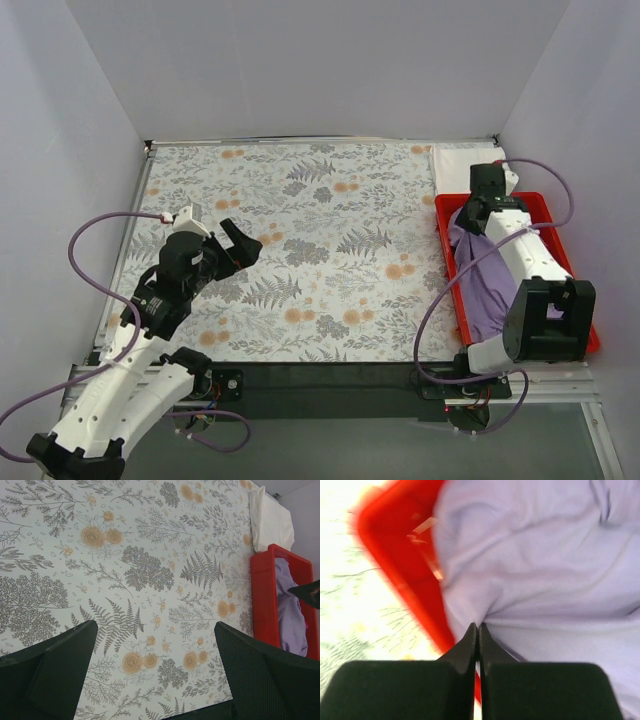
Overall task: Fold and stack the t-shirts
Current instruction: Grab the tshirt from the pile, then move the tshirt to the center of the board
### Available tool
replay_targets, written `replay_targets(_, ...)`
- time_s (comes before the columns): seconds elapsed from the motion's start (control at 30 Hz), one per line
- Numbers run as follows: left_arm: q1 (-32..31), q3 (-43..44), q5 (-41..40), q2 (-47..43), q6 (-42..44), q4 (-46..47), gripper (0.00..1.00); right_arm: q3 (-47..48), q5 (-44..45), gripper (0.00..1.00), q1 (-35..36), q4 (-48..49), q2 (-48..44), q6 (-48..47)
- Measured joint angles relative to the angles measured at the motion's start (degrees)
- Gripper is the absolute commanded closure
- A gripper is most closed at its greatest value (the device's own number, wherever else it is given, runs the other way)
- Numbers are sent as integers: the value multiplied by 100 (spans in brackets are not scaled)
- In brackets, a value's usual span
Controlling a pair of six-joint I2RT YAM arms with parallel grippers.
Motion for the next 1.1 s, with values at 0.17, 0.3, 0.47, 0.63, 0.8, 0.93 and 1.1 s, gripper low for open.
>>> replay_targets(0.17,0,66,-26,181,35,7,2,1309,-752,99,79,-476,-466,-750)
replay_targets(0.3,0,146,-90,223,70,9,2,2474,-1784,99,592,-503,-560,-1224)
replay_targets(0.47,0,302,-146,227,94,22,2,3998,-2855,99,1971,-481,-39,-1593)
replay_targets(0.63,0,378,-210,195,96,9,2,5399,-3696,99,3112,-17,566,-1687)
replay_targets(0.8,0,398,-280,42,94,-33,2,5812,-4151,99,3558,920,557,-1639)
replay_targets(0.93,0,424,-334,-68,92,-118,2,5097,-4054,99,3574,1816,103,-1631)
replay_targets(1.1,0,426,-450,-153,92,-297,2,2802,-3309,97,3591,2524,-852,-1510)
